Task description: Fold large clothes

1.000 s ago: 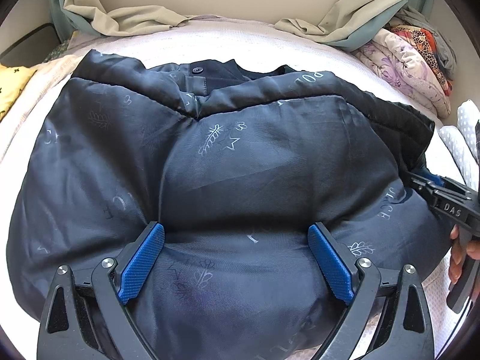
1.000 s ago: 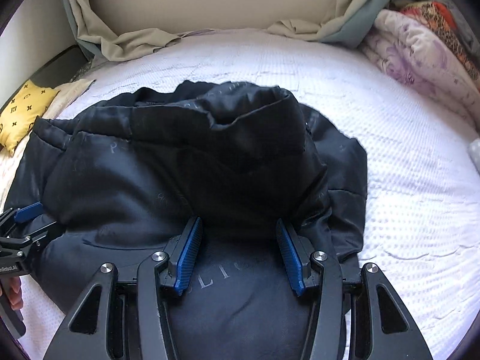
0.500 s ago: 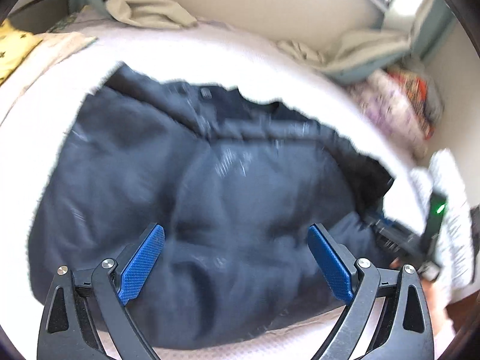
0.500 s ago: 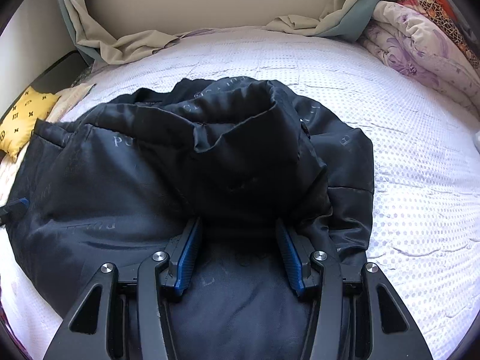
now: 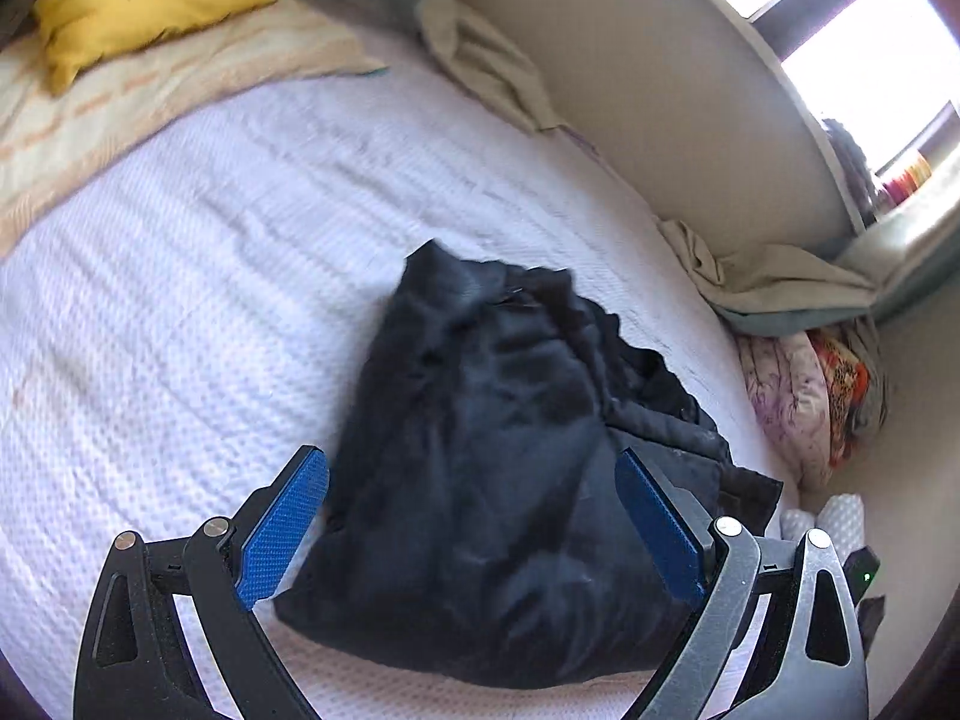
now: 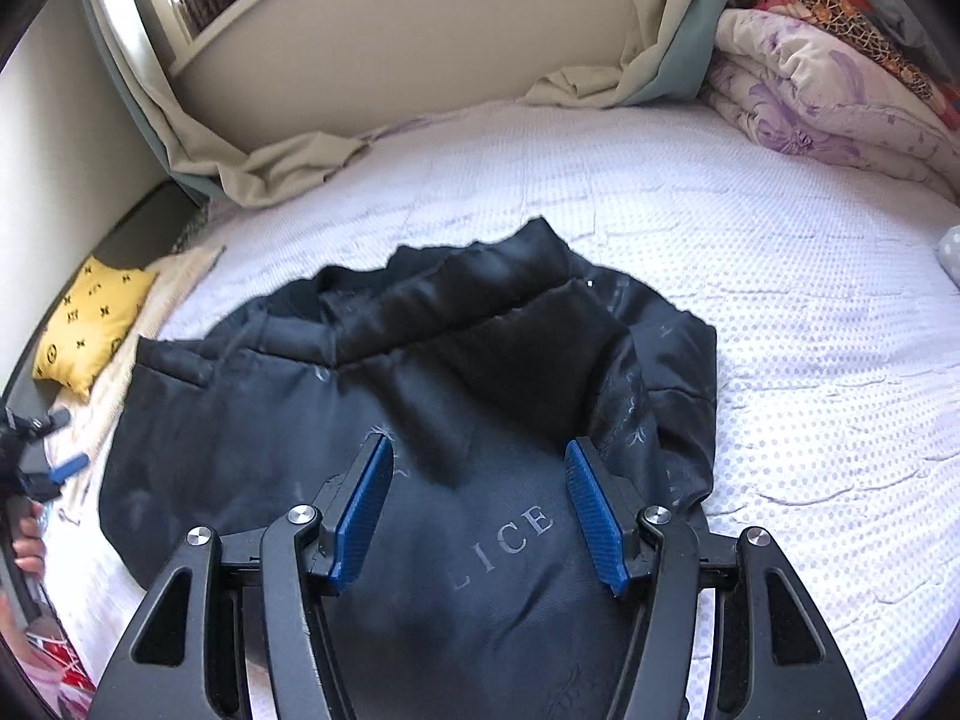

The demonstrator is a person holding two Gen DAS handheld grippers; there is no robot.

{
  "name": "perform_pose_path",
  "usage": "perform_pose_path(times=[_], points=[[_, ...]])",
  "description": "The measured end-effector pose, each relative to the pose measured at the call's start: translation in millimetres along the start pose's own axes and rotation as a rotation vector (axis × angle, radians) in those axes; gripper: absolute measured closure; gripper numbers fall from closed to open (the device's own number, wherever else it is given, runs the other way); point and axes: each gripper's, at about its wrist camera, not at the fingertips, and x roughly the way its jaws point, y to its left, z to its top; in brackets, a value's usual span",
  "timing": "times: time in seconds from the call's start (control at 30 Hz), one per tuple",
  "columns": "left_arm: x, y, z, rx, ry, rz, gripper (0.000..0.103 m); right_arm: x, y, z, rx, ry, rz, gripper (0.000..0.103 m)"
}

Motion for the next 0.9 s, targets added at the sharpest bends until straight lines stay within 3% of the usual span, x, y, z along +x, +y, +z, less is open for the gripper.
perform_pose_path(times=[0.67,0.9], points=[[77,48,-20,-0.181,0.206,-0.04,0.005,-35,19,-4,-0.027,-0.04,0.092,0.045],[89,50,-27,-0.208,0.166,-0.117,0.004,-31,46,-9,-0.109,-0.035,0.12,0.045]])
